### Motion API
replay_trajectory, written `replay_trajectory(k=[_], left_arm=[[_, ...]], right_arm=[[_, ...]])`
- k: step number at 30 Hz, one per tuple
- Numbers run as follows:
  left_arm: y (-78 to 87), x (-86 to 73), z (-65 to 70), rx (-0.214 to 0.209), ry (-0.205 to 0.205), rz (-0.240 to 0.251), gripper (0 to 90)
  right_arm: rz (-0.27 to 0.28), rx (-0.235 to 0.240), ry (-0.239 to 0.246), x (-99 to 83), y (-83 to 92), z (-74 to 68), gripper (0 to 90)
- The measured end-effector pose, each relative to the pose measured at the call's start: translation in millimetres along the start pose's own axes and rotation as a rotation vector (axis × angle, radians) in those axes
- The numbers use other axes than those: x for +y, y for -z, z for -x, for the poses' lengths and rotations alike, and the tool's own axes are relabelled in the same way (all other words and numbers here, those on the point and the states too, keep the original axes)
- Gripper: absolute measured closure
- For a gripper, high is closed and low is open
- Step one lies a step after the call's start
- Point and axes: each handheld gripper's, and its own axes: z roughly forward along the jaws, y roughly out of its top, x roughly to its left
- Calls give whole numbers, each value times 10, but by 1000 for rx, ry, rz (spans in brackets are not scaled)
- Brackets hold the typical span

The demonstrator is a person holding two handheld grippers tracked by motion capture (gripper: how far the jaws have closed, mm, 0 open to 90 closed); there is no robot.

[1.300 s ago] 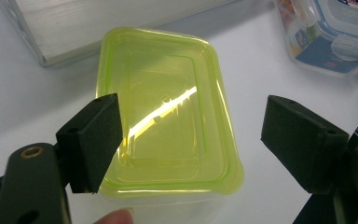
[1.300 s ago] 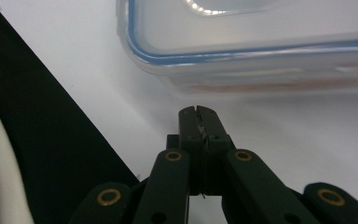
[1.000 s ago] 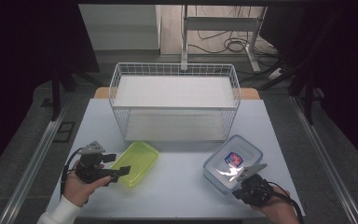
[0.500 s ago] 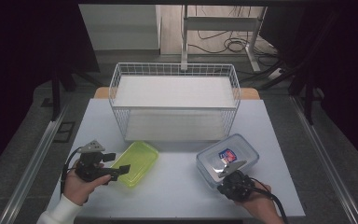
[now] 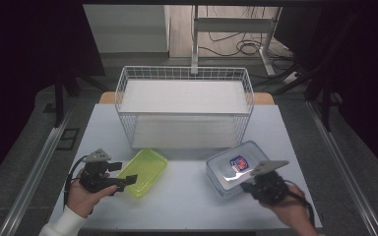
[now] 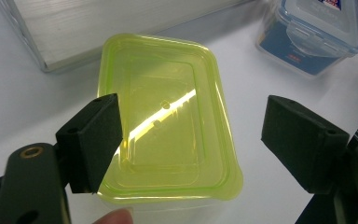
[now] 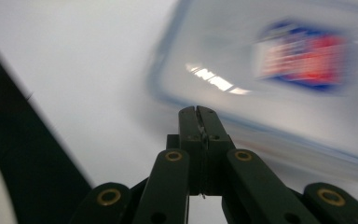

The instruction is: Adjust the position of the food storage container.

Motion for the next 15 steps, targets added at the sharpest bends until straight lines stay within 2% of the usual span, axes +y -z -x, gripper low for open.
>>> replay_trajectory(k=[3,5,6,7,9,10,11,12,13,15], left_arm=[[-6,11,-1,-1,0,0,200],[-17,21,2,-3,0,-1,200],[-24,26,1,-4,-2,-2,200],[-31,29,2,-4,0,-3,200],[-42,33,-3,-4,-1,-5,199],[-45,34,-5,-4,-1,-5,200],[-47,35,-9,-4,-2,-6,200],[-47,35,-16,-3,-4,-10,200],[-47,35,-16,-3,-4,-10,200],[-54,33,-22,-4,-2,-10,200]], right_arm=[[41,-51,-92,66,133,337,892],[54,-81,-138,123,131,572,892],[65,-83,-192,200,78,776,892],[65,-83,-192,200,78,776,892],[62,-83,-233,299,-16,941,892],[47,-97,-262,402,-139,1090,892],[47,-97,-262,402,-139,1090,892],[51,-103,-297,490,-253,1235,892],[51,-103,-297,490,-253,1235,892],[35,-117,-317,569,-362,1364,892]])
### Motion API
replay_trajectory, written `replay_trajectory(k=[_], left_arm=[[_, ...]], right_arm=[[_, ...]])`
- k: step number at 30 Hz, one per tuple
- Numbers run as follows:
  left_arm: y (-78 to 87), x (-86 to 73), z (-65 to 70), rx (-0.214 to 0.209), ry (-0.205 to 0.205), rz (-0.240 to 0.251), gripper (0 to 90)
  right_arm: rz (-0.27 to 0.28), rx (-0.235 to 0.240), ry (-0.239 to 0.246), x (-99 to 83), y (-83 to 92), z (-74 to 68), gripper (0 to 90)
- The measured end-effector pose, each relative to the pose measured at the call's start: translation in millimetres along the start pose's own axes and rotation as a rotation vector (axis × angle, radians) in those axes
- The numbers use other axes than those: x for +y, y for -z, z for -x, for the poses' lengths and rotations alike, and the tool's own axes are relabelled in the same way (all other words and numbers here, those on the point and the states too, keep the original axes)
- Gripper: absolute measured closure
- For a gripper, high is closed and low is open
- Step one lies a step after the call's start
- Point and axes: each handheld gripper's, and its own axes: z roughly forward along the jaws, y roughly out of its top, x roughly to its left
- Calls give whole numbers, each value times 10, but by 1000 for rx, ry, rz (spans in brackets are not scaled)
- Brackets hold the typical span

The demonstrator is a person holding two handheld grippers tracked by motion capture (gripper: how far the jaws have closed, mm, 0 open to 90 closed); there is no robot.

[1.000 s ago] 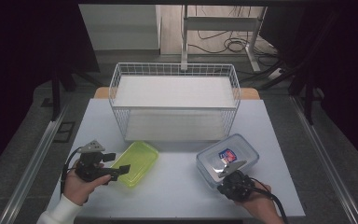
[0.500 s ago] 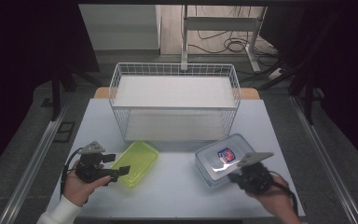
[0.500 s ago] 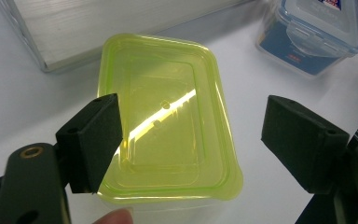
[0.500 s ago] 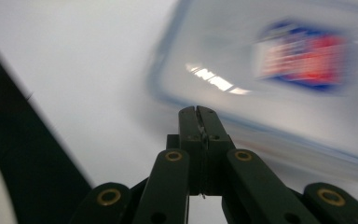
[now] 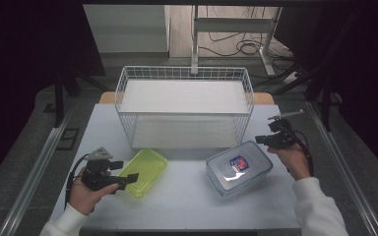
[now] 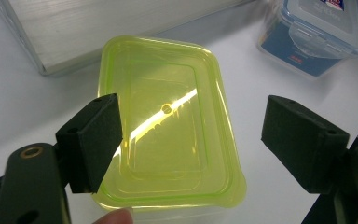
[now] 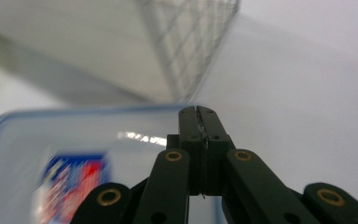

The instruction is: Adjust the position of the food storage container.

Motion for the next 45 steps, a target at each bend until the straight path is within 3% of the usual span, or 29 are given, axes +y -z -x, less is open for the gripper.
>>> replay_trajectory(k=[3,8,12,16,17,20,25,34,41,45], left_arm=[[-4,-6,-5,2,-5,-3,200],[8,-14,-6,5,-7,-1,199],[5,-24,-20,7,-2,-3,200],[0,-29,-16,8,-1,-4,199],[1,-29,-13,8,-1,-3,200],[1,-29,-8,7,-2,-3,199],[5,-30,-10,5,-3,-3,199],[23,-21,12,2,-10,5,199],[23,10,46,-6,-7,18,196],[30,29,59,-6,-3,27,199]], right_arm=[[-15,24,-83,124,-260,185,892],[-56,40,-116,158,-490,264,892],[-54,59,-107,192,-514,225,892],[-95,61,-65,209,-539,133,892],[-114,54,-76,202,-547,117,893],[-116,49,-83,182,-531,118,894],[-140,36,-42,134,-456,86,895],[-139,41,-42,-120,-225,47,896],[-109,56,-58,-289,-120,48,895],[-51,54,-68,-343,-18,64,894]])
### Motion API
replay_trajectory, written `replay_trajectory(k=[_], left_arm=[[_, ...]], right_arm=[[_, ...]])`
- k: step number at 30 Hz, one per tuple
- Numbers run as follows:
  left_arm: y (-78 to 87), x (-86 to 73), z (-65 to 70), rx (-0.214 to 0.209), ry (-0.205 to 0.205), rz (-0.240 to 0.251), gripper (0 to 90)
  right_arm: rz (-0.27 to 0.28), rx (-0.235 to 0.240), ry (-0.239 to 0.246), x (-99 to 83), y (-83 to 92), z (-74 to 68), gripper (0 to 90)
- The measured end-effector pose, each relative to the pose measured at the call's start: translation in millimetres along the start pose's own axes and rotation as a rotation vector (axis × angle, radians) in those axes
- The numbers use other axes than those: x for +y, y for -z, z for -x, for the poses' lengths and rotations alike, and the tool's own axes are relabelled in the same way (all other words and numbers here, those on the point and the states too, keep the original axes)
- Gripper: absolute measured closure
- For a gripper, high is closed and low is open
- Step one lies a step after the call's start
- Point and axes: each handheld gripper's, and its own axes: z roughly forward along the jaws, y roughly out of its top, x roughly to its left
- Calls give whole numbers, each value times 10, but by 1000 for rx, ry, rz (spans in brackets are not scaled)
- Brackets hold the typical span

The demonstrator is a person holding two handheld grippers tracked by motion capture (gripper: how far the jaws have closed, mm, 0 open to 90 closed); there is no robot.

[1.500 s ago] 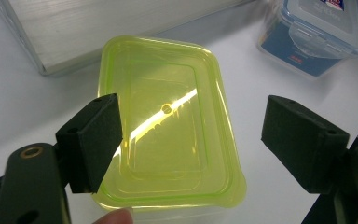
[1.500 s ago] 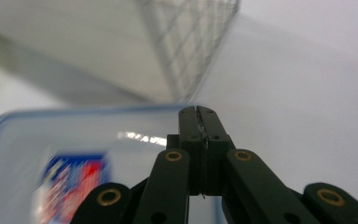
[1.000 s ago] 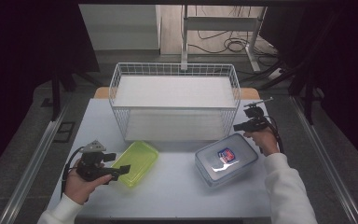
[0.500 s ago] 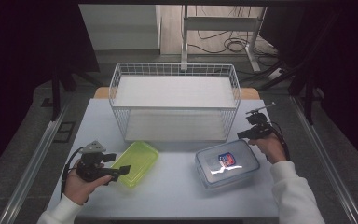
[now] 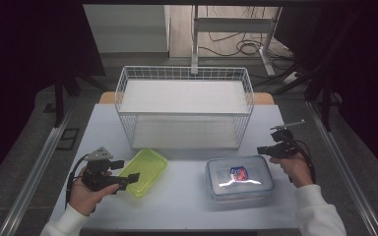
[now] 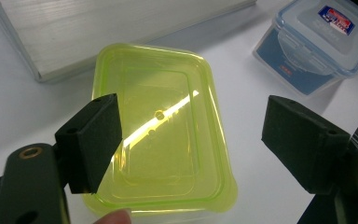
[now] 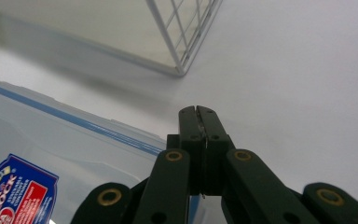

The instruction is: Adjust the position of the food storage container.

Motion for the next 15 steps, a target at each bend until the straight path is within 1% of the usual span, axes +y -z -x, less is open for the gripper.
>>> replay_trajectory(k=[2,4,5,6,7,10,11,12,13,15], left_arm=[[14,15,9,2,3,7,202],[27,34,24,2,5,17,208],[32,45,31,1,4,21,211],[34,55,42,-1,4,23,220],[35,65,49,0,0,24,220],[33,90,79,4,3,32,223],[31,98,89,4,7,31,223],[29,107,97,2,11,28,221],[26,115,105,-2,19,25,221],[16,135,118,-7,33,19,217]], right_arm=[[26,-22,3,-34,92,10,894],[45,-24,4,-97,183,22,893],[58,-24,-4,-139,221,28,893],[71,-24,-11,-227,287,45,893],[71,-24,-11,-227,287,45,893],[76,-12,-19,-366,353,53,892],[68,-9,-21,-409,364,54,892],[59,-9,-28,-489,392,58,892],[59,-9,-28,-489,392,58,892],[64,0,-52,-570,420,70,892]])
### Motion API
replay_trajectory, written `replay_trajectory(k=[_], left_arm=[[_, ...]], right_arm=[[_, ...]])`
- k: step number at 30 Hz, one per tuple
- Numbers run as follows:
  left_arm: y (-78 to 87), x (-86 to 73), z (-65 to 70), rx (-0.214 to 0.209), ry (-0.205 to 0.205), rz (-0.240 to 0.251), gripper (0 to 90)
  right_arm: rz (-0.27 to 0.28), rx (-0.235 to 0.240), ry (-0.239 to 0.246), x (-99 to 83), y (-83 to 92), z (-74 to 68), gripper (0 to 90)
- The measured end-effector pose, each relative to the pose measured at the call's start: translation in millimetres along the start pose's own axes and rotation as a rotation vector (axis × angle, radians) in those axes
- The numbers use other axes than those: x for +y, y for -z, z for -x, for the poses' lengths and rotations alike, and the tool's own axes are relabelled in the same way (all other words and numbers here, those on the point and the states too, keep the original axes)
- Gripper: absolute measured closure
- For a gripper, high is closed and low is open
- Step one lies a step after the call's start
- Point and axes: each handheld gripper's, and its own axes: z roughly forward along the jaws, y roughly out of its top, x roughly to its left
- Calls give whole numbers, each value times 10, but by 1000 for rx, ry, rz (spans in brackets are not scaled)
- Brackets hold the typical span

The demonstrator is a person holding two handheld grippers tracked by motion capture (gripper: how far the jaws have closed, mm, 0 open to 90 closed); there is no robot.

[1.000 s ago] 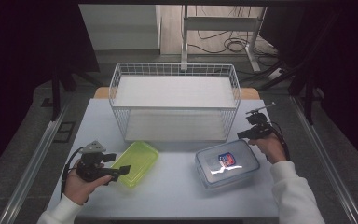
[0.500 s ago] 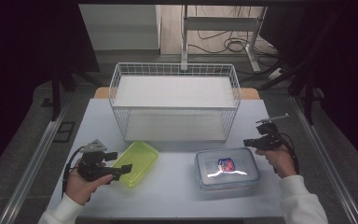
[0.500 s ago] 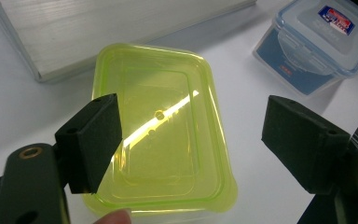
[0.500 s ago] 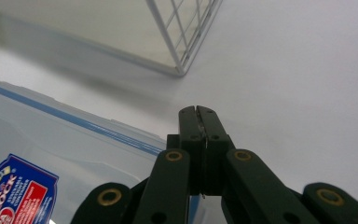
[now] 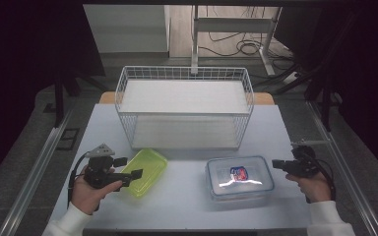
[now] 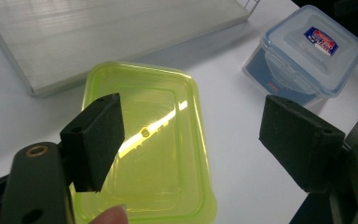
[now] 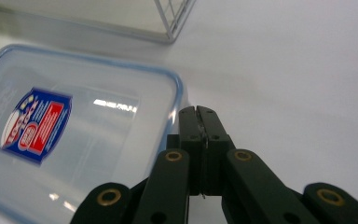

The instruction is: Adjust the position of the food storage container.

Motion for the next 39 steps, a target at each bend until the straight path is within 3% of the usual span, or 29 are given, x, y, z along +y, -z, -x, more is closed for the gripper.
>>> replay_trajectory(k=[5,11,20,39], left_arm=[[-35,58,47,-17,26,-12,217],[-80,105,104,-17,33,-21,216],[-88,87,92,-33,49,-24,213],[-130,87,142,-49,50,-31,212]], right_arm=[[-18,12,-14,-203,9,-34,892],[-23,10,-7,-256,10,-66,892],[-46,-7,16,-304,-1,-102,894],[-64,59,60,-307,-95,-333,894]])
